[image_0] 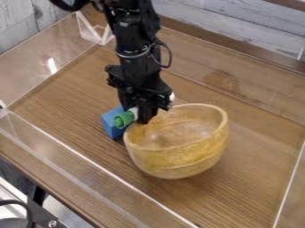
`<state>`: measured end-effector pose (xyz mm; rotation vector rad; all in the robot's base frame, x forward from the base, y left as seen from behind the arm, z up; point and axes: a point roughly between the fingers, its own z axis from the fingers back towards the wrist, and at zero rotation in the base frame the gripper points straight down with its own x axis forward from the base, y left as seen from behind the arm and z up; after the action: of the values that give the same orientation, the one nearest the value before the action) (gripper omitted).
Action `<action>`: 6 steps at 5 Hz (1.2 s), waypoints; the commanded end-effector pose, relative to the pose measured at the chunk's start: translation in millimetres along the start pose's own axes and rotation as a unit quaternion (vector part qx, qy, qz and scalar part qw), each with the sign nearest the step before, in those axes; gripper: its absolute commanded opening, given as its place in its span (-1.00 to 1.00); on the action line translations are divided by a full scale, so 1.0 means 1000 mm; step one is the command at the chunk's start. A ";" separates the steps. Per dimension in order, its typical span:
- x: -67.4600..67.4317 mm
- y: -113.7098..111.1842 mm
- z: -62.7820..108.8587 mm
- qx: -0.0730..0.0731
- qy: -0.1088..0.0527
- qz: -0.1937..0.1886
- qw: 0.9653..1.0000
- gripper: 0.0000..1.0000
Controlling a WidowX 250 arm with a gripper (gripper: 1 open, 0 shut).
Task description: Remove the green marker from inside the brown bowl and put it on the table
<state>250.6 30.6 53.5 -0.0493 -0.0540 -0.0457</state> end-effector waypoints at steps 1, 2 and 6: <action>0.012 0.000 0.009 0.007 -0.019 -0.007 1.000 -1.00; 0.013 0.000 0.009 0.009 -0.017 -0.006 1.000 -1.00; 0.018 0.000 0.012 0.014 -0.014 -0.006 1.000 -1.00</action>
<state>257.5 29.6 56.2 -0.0329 -0.0388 -0.0597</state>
